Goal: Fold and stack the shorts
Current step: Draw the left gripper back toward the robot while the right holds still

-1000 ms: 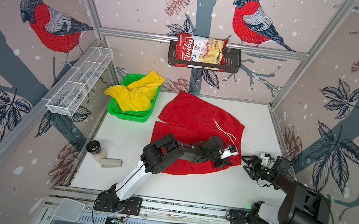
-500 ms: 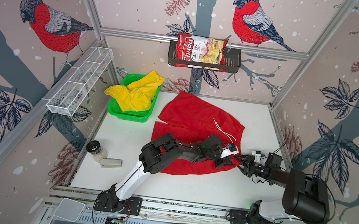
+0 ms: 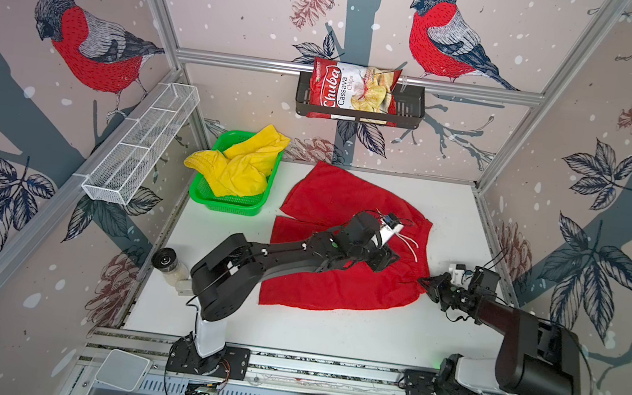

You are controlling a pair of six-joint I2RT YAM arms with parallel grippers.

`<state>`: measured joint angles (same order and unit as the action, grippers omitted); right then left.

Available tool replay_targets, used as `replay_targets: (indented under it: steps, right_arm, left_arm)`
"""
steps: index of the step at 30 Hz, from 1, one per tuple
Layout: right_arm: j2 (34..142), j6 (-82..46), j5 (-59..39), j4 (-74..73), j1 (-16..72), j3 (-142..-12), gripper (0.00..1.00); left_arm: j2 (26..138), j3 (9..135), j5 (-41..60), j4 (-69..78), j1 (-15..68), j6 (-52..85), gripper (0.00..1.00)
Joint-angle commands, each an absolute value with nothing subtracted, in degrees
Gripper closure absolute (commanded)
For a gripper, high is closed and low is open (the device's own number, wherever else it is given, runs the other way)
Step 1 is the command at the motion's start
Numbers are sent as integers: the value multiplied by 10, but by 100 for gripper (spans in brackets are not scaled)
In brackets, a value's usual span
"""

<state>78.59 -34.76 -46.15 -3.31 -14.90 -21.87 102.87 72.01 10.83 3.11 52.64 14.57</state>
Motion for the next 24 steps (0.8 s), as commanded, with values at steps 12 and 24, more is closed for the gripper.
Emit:
replay_targets:
  steps: [12, 24]
  right_arm:
    - [720, -356, -391, 2, -121, -190, 91]
    - [703, -360, -382, 11, -113, -191, 90]
  left_arm:
    - [741, 446, -29, -268, 447, 595, 47]
    - [567, 318, -57, -386, 380, 856, 52]
